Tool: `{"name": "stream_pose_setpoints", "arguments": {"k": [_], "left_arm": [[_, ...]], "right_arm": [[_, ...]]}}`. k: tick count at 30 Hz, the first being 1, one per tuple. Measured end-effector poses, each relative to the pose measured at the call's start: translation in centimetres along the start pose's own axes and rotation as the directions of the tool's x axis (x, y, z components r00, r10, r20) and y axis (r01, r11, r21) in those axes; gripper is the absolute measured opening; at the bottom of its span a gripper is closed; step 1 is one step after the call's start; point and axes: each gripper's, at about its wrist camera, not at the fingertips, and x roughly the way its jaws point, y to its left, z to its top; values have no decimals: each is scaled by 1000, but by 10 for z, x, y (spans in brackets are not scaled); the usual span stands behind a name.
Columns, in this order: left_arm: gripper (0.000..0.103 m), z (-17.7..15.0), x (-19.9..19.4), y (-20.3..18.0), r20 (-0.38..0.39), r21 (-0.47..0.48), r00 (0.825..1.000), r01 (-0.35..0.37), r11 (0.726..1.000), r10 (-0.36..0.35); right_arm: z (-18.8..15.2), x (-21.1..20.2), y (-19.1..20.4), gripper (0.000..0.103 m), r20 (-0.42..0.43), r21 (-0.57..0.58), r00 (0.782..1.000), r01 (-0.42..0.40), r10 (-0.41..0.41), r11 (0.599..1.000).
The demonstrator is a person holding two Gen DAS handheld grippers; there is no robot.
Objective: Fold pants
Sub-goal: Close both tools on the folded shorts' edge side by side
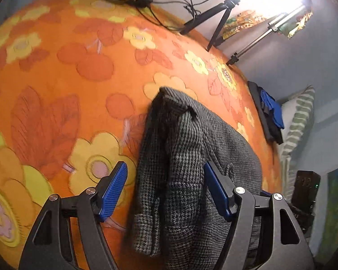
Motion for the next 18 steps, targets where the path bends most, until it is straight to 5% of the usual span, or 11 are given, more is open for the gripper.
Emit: {"name": "stream_pose_setpoints", "arguments": {"k": [7,12,18], "left_arm": [[69,-6,9,-16,9,53,1000,-27,998,27],[48,-10,15,-28,24,97,997,-73,993,71],[38,-11,14,-28,39,89,996,-79,993,75]], "right_arm": [[-1,3,2,64,6,-15,1000,-26,26,1000],[-2,5,5,59,15,-24,999,-45,45,999],[-1,15,8,26,-6,5,994,-110,110,994]]}}
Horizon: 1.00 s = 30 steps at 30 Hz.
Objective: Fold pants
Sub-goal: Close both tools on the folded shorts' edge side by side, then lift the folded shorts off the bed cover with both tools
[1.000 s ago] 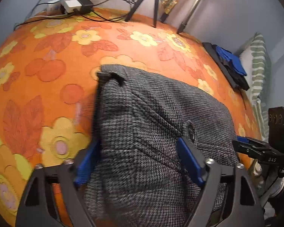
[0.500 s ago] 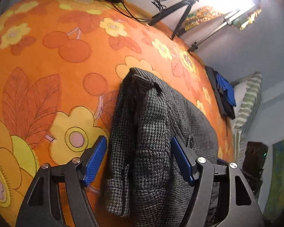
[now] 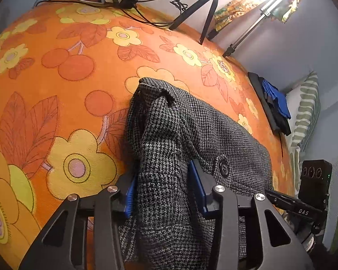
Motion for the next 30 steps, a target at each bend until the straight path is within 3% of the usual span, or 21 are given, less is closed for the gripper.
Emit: {"name": "stream_pose_setpoints", "arguments": {"k": [3,8,12,16,20,23,26,28,30], "left_arm": [[36,0,-2,-5,8,27,1000,-21,999,20],[36,-1,1,-9,17,46,998,-54,997,53],[27,-3,-5,-21,52,101,994,-99,990,95],[25,-2,-12,-21,64,102,994,-89,991,83],[26,-2,-7,-16,46,88,996,-81,993,77],[36,-1,-5,-9,39,40,997,-63,997,61],[42,-2,-1,-4,27,13,998,-51,999,51],[42,-3,1,-5,34,19,998,-52,998,51],[37,-4,3,-7,42,39,997,-66,997,65]], "right_arm": [[-1,-2,1,20,9,-1,1000,-4,4,1000],[0,0,-2,21,1,1,1000,-4,4,1000],[0,-2,11,17,19,-53,999,52,-51,997],[-1,-11,24,14,60,-118,994,103,-96,988],[1,-10,25,14,47,-120,994,103,-98,987],[3,-9,19,14,37,-97,996,87,-84,991],[5,-6,16,16,19,-88,997,81,-80,993],[6,-4,13,23,10,-65,997,71,-70,995],[6,1,10,27,-1,-53,998,68,-68,996]]}}
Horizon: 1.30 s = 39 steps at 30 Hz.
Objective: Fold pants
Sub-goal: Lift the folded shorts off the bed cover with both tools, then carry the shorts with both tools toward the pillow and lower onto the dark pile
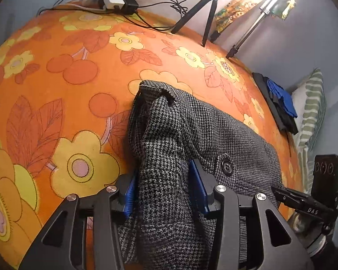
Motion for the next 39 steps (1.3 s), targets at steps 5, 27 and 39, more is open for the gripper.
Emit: {"name": "stream_pose_setpoints", "arguments": {"k": [5,27,39], "left_arm": [[26,-1,-12,-14,53,41,997,-56,998,54],[17,-12,-65,-82,251,216,966,-114,970,58],[16,7,-65,-138,312,262,950,-81,962,-5]], "right_arm": [[-2,-5,8,15,24,-52,1000,19,-18,998],[-7,-86,72,12,248,-349,954,250,-168,903],[13,-139,55,11,330,-337,924,305,-192,890]]}}
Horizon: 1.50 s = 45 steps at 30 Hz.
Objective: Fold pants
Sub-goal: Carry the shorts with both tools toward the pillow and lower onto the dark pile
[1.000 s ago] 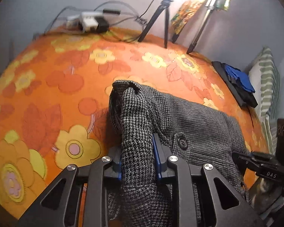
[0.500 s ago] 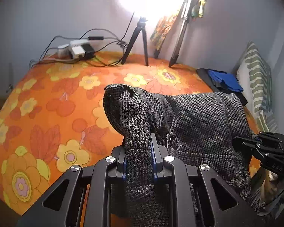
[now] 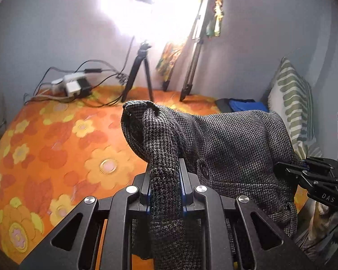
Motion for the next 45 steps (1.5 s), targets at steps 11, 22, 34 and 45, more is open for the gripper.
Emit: {"name": "stream_pose_setpoints", "arguments": {"k": [11,22,34,45], "left_arm": [[16,36,34,-67,41,32,995,86,996,-87],[16,62,85,-139,42,84,987,148,985,-152],[16,115,151,-201,82,124,978,183,975,-194],[16,156,223,-255,108,147,971,195,970,-212]], "right_arm": [[2,-37,-67,11,41,27,994,104,-105,994],[13,-56,-140,11,67,43,977,199,-202,979],[50,-54,-236,11,103,18,946,308,-309,951],[91,-39,-326,11,123,-14,910,401,-397,916]]}}
